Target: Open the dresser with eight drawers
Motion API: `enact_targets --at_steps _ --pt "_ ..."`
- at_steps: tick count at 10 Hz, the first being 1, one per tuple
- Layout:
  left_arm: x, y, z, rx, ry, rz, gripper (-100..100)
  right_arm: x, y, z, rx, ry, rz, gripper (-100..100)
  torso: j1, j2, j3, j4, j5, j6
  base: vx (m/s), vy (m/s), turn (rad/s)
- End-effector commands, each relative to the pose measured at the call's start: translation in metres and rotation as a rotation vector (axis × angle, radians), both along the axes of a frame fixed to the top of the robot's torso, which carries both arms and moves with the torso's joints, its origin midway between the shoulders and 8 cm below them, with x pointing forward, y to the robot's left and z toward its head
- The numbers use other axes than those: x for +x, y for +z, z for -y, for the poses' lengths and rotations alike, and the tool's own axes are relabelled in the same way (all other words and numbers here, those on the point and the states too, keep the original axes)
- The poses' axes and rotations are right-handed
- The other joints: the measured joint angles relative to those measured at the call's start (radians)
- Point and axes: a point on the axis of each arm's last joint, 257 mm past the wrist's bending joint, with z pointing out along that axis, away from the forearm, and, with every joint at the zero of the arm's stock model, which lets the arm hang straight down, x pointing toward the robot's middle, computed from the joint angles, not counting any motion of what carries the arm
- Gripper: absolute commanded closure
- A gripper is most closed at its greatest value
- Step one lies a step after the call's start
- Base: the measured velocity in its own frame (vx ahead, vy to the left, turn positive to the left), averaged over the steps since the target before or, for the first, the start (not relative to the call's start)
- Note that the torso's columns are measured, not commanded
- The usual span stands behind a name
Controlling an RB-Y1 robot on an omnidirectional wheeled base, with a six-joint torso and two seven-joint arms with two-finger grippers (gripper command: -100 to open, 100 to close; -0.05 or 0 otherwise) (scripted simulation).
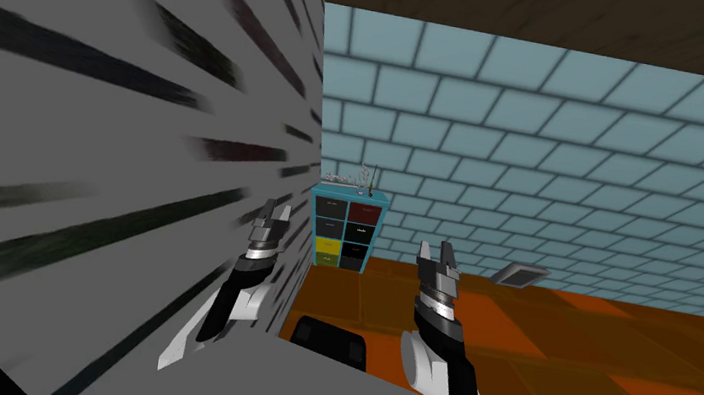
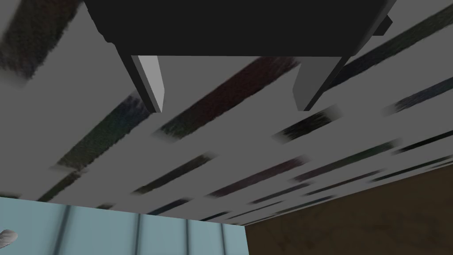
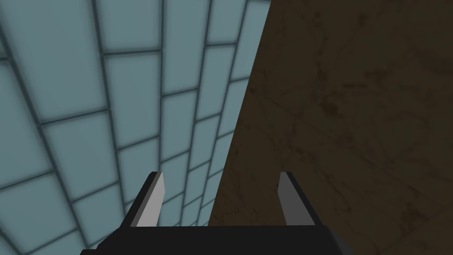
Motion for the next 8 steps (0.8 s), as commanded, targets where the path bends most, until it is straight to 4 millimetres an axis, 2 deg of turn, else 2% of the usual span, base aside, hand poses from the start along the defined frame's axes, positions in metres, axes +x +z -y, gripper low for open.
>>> enact_targets --at_steps 1,8 --pt "0.0 0.0 0.0 0.0 0.0 0.0 0 0.0 0.0 0.0 0.0 0.0 0.0 0 0.0 0.04 -0.082 0.041 0.0 0.0 0.0 0.0 0.0" --pt "-0.0001 0.0001 0.0 0.0 0.0 0.0 0 -0.0001 0.0002 0.0 0.0 0.0 0.0 0 0.0 0.544 -1.087 0.544 0.0 0.0 0.0 0.0 0.0"
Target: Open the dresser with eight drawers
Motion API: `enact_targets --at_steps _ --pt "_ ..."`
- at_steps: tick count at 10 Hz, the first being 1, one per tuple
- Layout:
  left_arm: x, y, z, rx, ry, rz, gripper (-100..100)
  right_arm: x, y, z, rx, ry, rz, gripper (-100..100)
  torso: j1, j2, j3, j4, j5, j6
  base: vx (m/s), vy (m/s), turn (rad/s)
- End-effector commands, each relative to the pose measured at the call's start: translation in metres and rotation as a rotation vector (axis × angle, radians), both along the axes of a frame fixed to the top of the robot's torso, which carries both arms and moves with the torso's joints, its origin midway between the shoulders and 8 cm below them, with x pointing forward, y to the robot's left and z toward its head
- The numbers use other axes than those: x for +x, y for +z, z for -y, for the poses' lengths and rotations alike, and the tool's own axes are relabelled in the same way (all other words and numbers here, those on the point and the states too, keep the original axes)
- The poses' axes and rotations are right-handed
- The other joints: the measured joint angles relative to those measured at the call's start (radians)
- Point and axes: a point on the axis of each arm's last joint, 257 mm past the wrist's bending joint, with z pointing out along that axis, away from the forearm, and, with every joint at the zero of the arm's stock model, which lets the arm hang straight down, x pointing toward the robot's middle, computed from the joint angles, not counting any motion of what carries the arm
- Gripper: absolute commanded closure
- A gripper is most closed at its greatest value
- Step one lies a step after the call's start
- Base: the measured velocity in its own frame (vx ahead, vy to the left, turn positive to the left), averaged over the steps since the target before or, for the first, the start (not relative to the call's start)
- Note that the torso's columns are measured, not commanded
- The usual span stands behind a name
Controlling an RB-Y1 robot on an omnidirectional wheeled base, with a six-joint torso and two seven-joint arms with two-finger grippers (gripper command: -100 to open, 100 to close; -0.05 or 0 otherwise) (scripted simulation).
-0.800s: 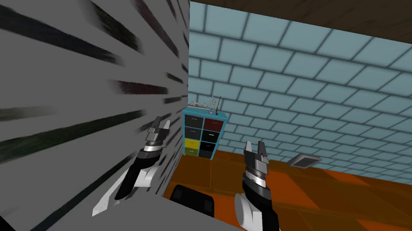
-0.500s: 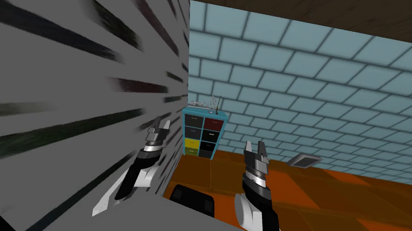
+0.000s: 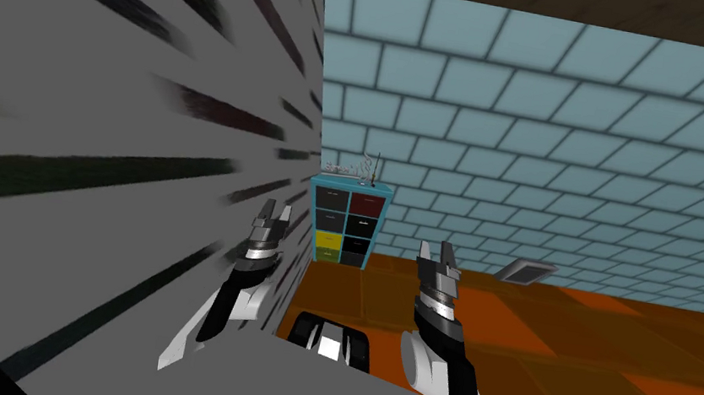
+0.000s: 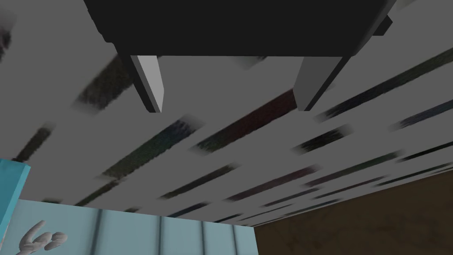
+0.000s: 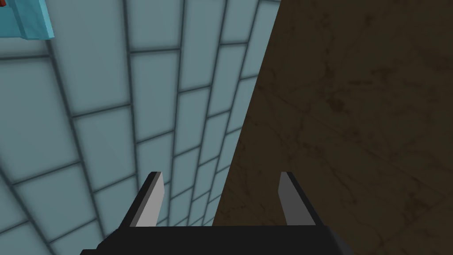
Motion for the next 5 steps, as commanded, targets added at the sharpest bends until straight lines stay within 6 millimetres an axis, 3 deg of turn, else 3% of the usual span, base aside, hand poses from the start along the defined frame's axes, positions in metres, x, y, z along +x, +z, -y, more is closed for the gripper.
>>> enact_targets --at_steps 1,2,5 --pt "0.0 0.0 0.0 0.0 0.0 0.0 0 0.0 0.0 0.0 0.0 0.0 0.0 0 0.0 0.074 -0.148 0.074 0.0 0.0 0.0 0.0 0.0" --pt "0.003 0.0 0.004 0.035 -0.02 -0.014 -100 0.0 0.0 0.0 0.0 0.0 0.0 0 0.0 0.148 -0.295 0.148 0.0 0.0 0.025 -0.021 0.002" --pt "0.011 0.0 0.008 0.086 -0.051 -0.051 -100 0.0 0.0 0.0 0.0 0.0 -0.001 0 -0.001 0.191 -0.389 0.193 0.0 0.0 0.053 -0.059 0.004"
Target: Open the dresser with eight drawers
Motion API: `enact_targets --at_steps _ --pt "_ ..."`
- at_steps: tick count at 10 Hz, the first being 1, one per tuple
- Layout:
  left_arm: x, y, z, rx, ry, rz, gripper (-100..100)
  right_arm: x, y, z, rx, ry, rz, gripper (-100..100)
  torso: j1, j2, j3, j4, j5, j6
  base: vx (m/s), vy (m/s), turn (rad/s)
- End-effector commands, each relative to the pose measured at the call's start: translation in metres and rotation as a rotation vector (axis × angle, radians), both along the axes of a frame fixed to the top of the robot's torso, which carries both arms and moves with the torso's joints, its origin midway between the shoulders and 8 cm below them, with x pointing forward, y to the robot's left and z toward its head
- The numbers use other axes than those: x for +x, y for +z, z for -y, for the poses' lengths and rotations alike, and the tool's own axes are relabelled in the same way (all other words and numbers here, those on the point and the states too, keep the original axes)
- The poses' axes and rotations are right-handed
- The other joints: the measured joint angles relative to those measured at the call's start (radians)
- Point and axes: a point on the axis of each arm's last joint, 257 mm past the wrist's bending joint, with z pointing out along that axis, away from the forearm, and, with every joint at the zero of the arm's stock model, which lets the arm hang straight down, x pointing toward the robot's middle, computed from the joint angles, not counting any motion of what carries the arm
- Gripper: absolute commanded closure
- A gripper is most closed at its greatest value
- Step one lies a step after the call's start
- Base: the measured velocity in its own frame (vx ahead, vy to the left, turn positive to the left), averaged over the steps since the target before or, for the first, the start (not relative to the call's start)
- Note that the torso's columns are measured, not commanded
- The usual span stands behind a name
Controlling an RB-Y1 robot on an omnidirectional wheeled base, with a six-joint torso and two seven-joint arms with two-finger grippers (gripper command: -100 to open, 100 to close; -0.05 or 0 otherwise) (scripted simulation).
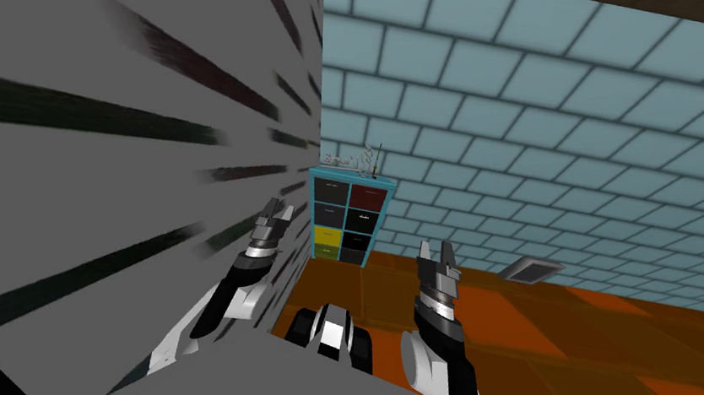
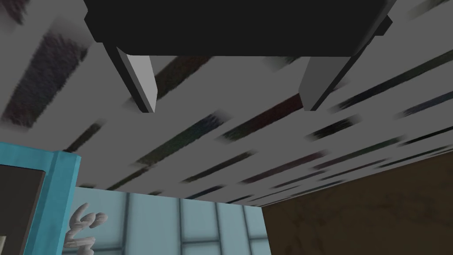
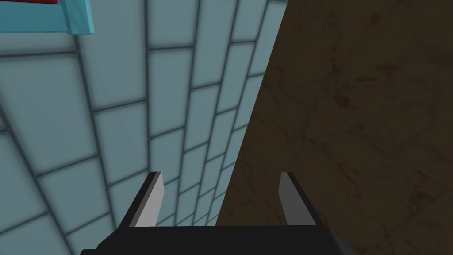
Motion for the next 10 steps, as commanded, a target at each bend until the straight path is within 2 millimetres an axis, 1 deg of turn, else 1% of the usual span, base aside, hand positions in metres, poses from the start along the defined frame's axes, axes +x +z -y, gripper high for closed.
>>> enact_targets --at_steps 1,5,10 --pt "0.008 0.0 0.002 0.033 -0.021 -0.037 -100 0.0 0.0 0.0 0.0 0.0 0.0 0 0.0 0.001 -0.001 0.001 0.0 0.0 0.074 -0.086 0.006" --pt "0.022 -0.001 0.001 0.037 -0.032 -0.096 -100 0.0 0.0 0.0 0.0 0.0 0.0 0 0.0 0.002 0.0 0.001 0.0 0.0 0.096 -0.109 0.007" --pt "0.039 -0.005 -0.006 -0.001 -0.029 -0.169 -100 0.0 0.0 0.0 0.0 0.0 0.0 0 0.002 0.003 0.0 0.002 0.0 0.0 0.096 -0.105 0.007"
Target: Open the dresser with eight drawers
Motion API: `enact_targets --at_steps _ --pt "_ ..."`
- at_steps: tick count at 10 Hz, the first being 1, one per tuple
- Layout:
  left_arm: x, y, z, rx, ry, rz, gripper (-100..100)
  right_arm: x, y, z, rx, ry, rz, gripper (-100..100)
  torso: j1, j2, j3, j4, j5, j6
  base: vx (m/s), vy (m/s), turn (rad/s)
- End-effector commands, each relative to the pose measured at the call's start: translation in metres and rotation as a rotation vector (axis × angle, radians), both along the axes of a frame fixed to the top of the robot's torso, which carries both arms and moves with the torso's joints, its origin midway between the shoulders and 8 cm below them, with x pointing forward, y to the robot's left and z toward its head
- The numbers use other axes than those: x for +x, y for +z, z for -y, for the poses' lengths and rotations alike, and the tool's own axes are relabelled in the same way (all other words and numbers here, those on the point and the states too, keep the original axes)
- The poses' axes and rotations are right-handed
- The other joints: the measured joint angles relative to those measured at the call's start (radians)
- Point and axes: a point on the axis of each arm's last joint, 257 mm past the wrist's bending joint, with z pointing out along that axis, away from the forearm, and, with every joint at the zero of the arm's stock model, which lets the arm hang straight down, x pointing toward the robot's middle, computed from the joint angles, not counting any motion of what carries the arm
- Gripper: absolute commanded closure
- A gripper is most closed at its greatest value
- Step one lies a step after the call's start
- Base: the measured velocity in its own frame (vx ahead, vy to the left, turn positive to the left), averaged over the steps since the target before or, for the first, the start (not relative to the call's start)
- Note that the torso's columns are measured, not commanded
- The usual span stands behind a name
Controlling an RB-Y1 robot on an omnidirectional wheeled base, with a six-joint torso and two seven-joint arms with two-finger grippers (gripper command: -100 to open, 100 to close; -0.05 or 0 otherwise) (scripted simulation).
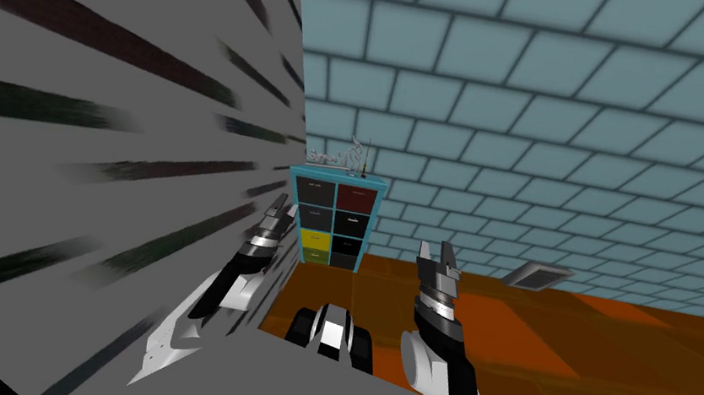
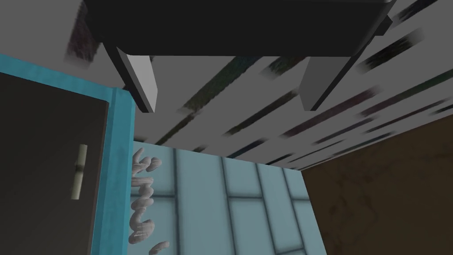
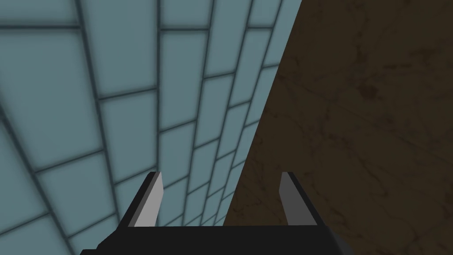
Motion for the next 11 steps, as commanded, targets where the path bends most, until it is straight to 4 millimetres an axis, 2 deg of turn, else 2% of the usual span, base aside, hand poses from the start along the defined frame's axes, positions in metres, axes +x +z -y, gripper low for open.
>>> enact_targets --at_steps 1,11 --pt "0.009 -0.003 -0.004 -0.027 0.006 -0.04 -100 0.0 0.0 0.0 0.0 0.0 0.0 0 0.0 0.0 0.0 0.0 0.0 0.0 0.098 -0.089 0.006" --pt "0.033 -0.015 -0.013 -0.111 0.015 -0.166 -100 0.0 0.0 0.0 0.0 0.0 0.0 0 0.0 0.0 0.0 0.0 0.0 0.0 0.081 -0.094 0.006"
